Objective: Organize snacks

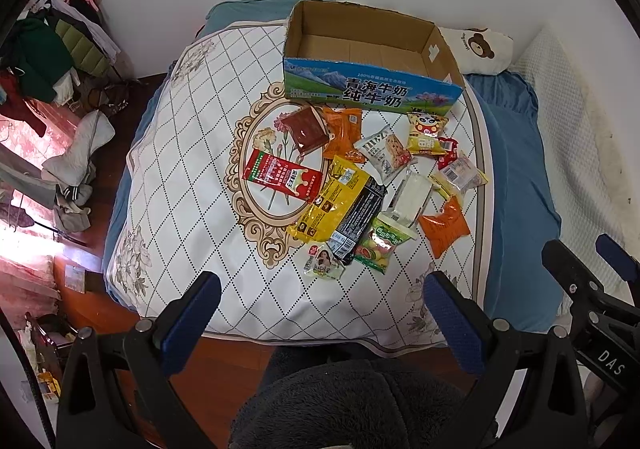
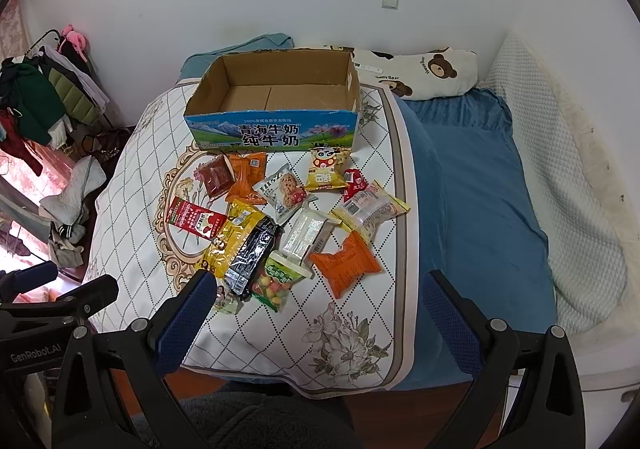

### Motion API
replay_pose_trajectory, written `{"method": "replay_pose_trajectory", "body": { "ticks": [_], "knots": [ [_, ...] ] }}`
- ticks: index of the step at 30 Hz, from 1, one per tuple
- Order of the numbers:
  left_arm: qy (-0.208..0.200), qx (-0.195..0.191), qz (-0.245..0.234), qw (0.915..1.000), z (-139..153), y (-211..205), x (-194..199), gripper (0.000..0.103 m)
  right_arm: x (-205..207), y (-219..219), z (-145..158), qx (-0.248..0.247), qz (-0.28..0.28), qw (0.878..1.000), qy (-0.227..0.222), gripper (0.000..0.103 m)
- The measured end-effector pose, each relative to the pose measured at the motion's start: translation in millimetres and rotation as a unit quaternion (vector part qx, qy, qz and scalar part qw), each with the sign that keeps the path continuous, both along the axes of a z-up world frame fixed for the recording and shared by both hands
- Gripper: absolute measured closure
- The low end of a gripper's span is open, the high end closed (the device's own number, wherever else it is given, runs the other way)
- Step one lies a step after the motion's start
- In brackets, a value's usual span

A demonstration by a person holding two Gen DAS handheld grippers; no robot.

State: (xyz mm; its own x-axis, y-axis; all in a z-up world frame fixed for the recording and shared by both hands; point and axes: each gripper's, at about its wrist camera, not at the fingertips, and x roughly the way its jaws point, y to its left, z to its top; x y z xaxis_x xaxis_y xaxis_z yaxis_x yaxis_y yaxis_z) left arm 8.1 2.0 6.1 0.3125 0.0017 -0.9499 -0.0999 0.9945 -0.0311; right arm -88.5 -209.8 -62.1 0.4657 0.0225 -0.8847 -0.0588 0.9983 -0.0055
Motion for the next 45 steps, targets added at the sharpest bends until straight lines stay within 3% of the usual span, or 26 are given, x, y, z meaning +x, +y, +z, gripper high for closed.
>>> {"method": "replay_pose_trajectory", "body": {
  "ticks": [45],
  "knots": [
    [-0.010, -0.011, -0.010, 0.9998, 5, 0, -1, 0.000, -1, -2, 7, 0.003, -0.001, 1.000, -0.006, 0.000]
  ]
}}
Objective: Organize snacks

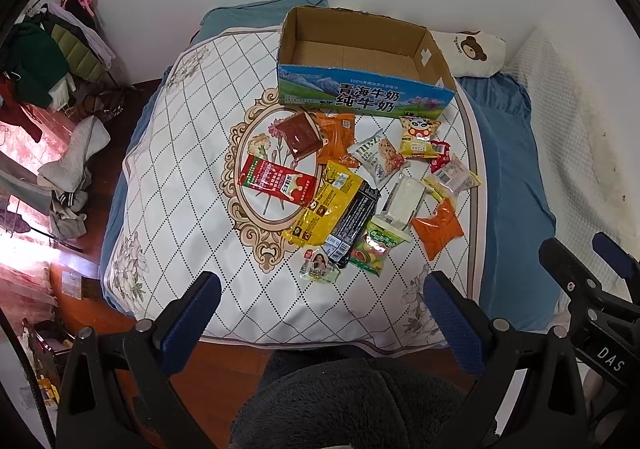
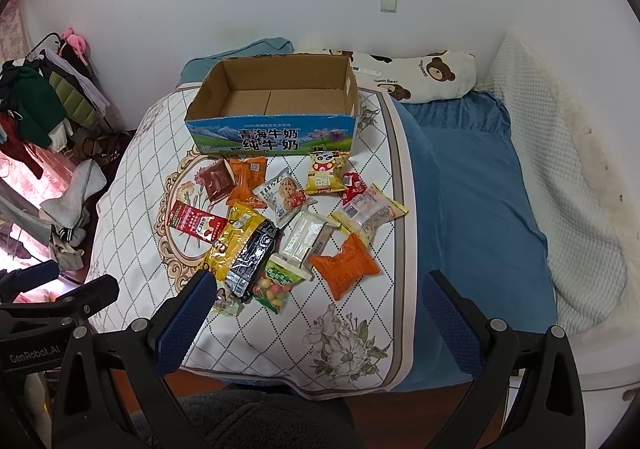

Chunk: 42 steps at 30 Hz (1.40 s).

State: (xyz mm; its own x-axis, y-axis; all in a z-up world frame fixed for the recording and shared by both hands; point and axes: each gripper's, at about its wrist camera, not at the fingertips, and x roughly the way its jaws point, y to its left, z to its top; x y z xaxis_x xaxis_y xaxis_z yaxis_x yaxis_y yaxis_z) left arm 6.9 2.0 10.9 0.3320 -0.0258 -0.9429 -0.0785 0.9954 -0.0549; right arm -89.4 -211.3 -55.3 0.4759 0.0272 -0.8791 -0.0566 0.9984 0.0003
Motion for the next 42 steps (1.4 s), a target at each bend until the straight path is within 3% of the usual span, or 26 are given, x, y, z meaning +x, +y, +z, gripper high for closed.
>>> {"method": "replay_pose_trajectory", "body": {
  "ticks": [16, 21, 25, 31, 33, 40, 42],
  "knots": [
    [-0.007, -0.003, 0.003, 1.0000, 3, 9, -5, 0.000, -3, 3, 1, 0.003, 0.000, 1.000, 0.000, 0.000],
    [-0.027, 0.037, -0.014, 0.9989, -18, 9, 16, 0.000, 6, -4, -14, 0.016, -0.017, 1.000, 0.012, 0.000],
    [-0.012, 0.107, -0.067, 0.9919, -70, -1, 52, 0.000, 29, -16, -52, 0.044, -0.039, 0.998, 0.035, 0.000],
    [0.058, 0.104, -0.135, 0.9836, -156, -15, 103, 0.001, 70, -37, -127, 0.077, -0.086, 0.990, 0.079, 0.008],
    [0.073, 0.109, -0.166, 0.9775, -184, -28, 120, 0.001, 83, -42, -152, 0.093, -0.098, 0.986, 0.098, 0.016],
    [0.129, 0.170, -0.252, 0.9439, -279, -70, 157, 0.001, 105, -45, -209, 0.095, -0.111, 0.981, 0.130, 0.024],
    [0.137, 0.161, -0.262, 0.9416, -293, -76, 159, 0.001, 108, -42, -220, 0.095, -0.114, 0.979, 0.140, 0.026]
  ]
}}
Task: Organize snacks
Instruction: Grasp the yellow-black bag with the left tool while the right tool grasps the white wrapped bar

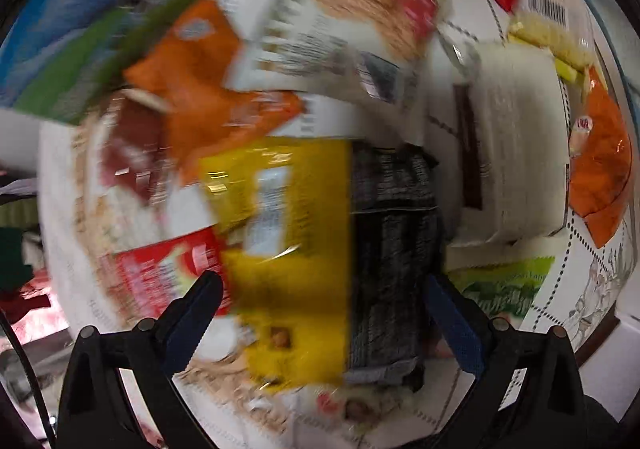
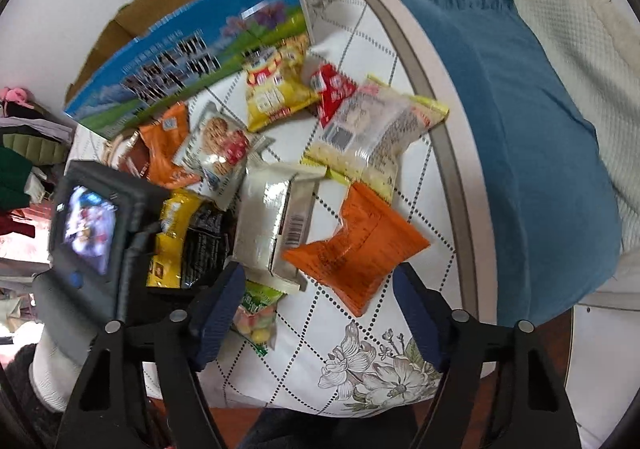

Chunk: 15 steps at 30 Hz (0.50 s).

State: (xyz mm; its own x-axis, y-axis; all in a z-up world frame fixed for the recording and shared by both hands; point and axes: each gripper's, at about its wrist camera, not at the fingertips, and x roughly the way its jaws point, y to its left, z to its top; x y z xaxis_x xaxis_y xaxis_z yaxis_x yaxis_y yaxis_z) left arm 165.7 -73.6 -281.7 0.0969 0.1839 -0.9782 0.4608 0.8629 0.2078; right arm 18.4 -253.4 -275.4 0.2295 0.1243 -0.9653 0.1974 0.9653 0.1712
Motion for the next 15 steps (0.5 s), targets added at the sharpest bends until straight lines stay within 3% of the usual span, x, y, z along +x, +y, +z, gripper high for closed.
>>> {"method": "replay_pose_trajectory", "body": {
  "ticks": [3, 7, 9, 12, 15],
  "knots": [
    [0.003, -0.022, 0.012, 0.9997, -2, 2, 1, 0.018, 2, 5, -8, 0.003, 0.001, 1.000, 0.009, 0.027],
    [-0.004, -0.044, 0.088, 0.9951, 7, 36, 5, 0.020, 7, 16, -17, 0.011, 0.000, 1.000, 0.017, 0.027],
    [-0.004, -0.065, 0.155, 0.9857, 12, 66, 8, 0.020, 15, 23, -23, 0.014, 0.003, 1.000, 0.016, 0.027],
    [0.001, -0.099, 0.252, 0.9625, 15, 110, 8, 0.020, 29, 35, -37, 0.011, 0.003, 1.000, 0.017, 0.027],
    [0.017, -0.127, 0.291, 0.9480, 7, 130, 9, 0.018, 51, 48, -60, 0.000, 0.006, 0.999, 0.033, 0.033]
  ]
}}
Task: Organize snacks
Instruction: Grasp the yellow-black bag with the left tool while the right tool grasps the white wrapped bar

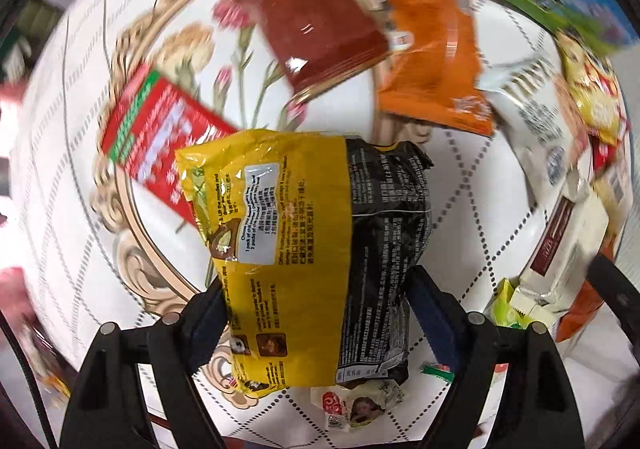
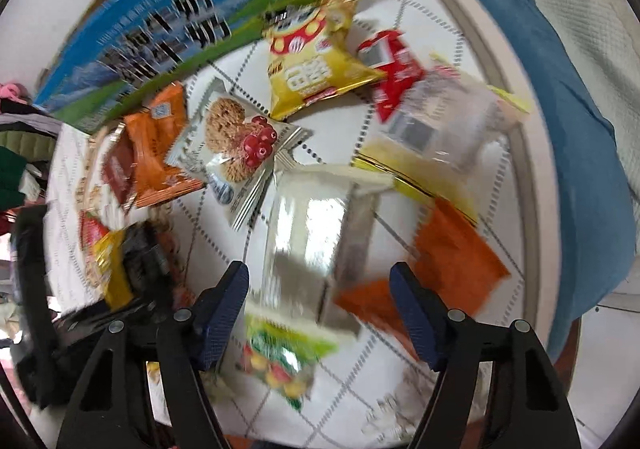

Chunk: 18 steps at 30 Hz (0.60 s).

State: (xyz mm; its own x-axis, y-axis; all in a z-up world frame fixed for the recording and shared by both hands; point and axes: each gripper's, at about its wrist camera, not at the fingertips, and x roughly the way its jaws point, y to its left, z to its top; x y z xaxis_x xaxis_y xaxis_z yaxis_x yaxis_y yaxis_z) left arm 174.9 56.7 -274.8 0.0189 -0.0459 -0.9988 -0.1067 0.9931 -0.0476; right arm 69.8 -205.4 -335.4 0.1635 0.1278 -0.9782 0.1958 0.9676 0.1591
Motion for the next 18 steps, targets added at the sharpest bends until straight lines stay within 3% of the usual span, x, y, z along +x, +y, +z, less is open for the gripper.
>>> {"method": "replay_pose_trajectory", "body": {
  "ticks": [2, 5, 8, 13, 18],
  "knots": [
    [0.019, -0.020, -0.002, 0.9996, -9, 6, 0, 0.018, 12, 7, -16, 0.000, 0.004, 1.000, 0.021, 0.041],
    [0.024, -0.031, -0.019, 0.9991, -19, 8, -2, 0.017, 25, 22, -33, -0.028, 0.029, 0.998, 0.047, 0.042],
    [0.031, -0.036, -0.038, 0.9982, -27, 5, -4, 0.017, 27, 43, -33, -0.060, 0.098, 0.992, 0.048, 0.043],
    [0.042, -0.035, -0.047, 0.9974, -51, -12, -6, 0.015, 19, 70, -32, -0.110, 0.218, 0.969, 0.043, 0.042],
    [0.031, -0.015, -0.052, 0.9981, -73, -33, -12, 0.015, 9, 62, -35, -0.092, 0.169, 0.980, 0.041, 0.040]
  ]
}}
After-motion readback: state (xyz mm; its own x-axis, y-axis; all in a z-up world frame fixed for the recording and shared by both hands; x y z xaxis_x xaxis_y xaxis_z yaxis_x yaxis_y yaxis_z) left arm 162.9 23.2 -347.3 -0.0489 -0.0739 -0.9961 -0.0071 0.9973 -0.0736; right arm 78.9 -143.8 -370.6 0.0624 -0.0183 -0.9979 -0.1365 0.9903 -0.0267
